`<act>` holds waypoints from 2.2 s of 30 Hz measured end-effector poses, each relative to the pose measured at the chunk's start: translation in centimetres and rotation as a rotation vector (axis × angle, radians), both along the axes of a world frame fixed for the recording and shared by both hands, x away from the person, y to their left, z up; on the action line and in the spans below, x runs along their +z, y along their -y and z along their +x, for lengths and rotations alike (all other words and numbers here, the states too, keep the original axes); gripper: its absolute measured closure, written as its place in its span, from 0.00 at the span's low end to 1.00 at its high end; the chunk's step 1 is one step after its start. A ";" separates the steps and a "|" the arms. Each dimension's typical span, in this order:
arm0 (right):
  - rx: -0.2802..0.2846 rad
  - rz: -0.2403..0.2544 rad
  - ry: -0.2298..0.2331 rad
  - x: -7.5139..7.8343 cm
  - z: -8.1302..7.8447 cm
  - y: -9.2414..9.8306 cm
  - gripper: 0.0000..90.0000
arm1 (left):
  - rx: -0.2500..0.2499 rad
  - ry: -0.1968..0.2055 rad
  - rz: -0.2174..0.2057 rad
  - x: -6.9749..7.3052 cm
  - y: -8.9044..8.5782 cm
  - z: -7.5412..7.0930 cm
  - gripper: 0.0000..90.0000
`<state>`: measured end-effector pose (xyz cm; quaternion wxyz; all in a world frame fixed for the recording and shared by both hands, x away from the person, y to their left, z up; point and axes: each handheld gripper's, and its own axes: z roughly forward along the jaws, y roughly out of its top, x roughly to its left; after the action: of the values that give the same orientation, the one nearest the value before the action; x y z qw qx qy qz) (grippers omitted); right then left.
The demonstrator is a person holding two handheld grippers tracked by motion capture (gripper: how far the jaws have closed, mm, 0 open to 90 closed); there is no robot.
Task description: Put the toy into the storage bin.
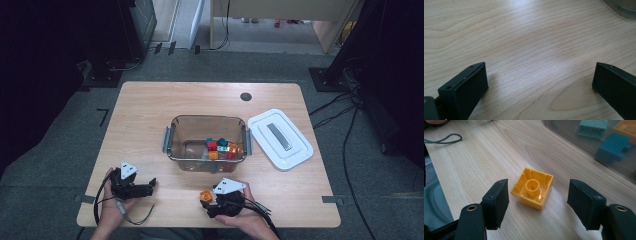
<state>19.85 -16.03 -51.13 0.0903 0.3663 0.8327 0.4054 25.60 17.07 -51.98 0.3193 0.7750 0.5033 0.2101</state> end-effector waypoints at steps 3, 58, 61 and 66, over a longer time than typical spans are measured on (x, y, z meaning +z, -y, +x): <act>-0.007 0.003 0.001 -0.1 0.0 -0.4 0.38 | 0.000 0.000 0.000 0.0 0.0 0.0 0.00; -0.273 -0.011 0.044 4.0 3.4 14.8 0.67 | 0.000 0.000 -0.001 0.0 0.0 0.0 0.00; -0.283 -0.013 0.048 5.0 3.9 15.6 0.67 | 0.000 0.000 -0.001 0.0 0.0 0.0 0.00; -0.292 -0.024 0.061 6.5 4.7 16.2 0.67 | 0.001 0.000 -0.001 0.0 0.0 0.0 0.00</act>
<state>24.54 -32.28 -44.59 0.1778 0.4698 0.7724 0.3888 25.60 17.06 -51.99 0.3196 0.7745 0.5038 0.2100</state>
